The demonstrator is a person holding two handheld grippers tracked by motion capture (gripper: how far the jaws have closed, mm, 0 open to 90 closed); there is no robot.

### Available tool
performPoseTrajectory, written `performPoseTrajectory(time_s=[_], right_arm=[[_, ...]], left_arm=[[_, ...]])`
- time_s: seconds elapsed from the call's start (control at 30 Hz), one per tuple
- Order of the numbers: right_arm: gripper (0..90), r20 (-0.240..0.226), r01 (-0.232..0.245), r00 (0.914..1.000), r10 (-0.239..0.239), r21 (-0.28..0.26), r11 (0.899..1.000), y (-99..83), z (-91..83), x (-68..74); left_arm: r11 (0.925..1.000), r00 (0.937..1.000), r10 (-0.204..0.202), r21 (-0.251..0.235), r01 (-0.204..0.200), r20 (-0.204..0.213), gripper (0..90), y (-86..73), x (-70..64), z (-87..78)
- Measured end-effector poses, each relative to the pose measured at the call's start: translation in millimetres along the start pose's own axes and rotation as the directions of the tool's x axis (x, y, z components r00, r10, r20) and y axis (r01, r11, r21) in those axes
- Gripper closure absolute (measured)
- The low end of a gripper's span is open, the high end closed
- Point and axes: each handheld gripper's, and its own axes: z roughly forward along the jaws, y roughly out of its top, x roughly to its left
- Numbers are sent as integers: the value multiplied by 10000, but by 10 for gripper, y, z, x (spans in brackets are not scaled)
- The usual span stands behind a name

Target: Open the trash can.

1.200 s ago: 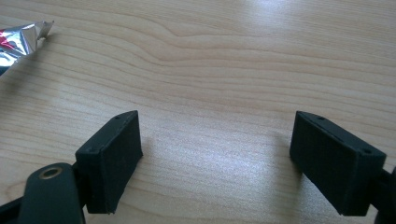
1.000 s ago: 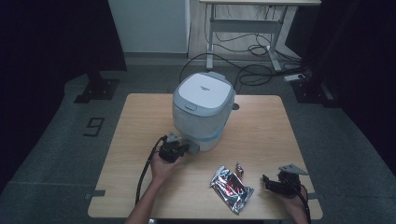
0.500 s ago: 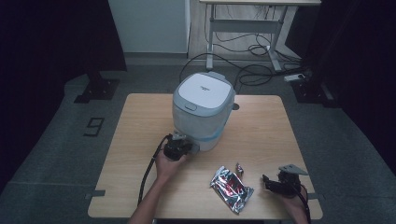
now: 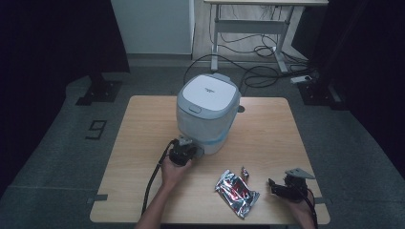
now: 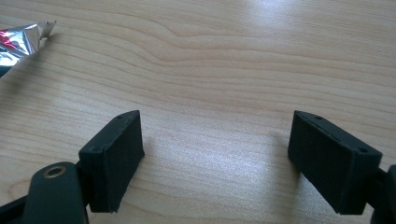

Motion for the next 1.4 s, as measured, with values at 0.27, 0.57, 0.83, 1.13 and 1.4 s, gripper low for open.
performPoseTrajectory(time_s=[0.27,0.57,0.83,1.13,1.4], right_arm=[[178,-2,-1,10000,1,-1,10000,0,0,0],[179,-4,6,10000,-6,-5,10000,0,0,0],[180,-8,10,10000,-10,-4,10000,-1,-1,0],[182,-13,16,10000,-16,-9,10000,-1,-1,0],[182,-13,15,10000,-15,-10,10000,-1,-1,1]], left_arm=[[10000,10000,-8,-3,8,-81,900,-5,-10,3],[9999,9999,-84,134,85,-107,900,3,-13,13],[9993,9997,56,368,-47,-246,900,-1,-30,38],[9986,9998,-49,521,58,-187,900,-51,-12,78],[9985,9998,-44,539,53,-179,900,-48,-9,79]])
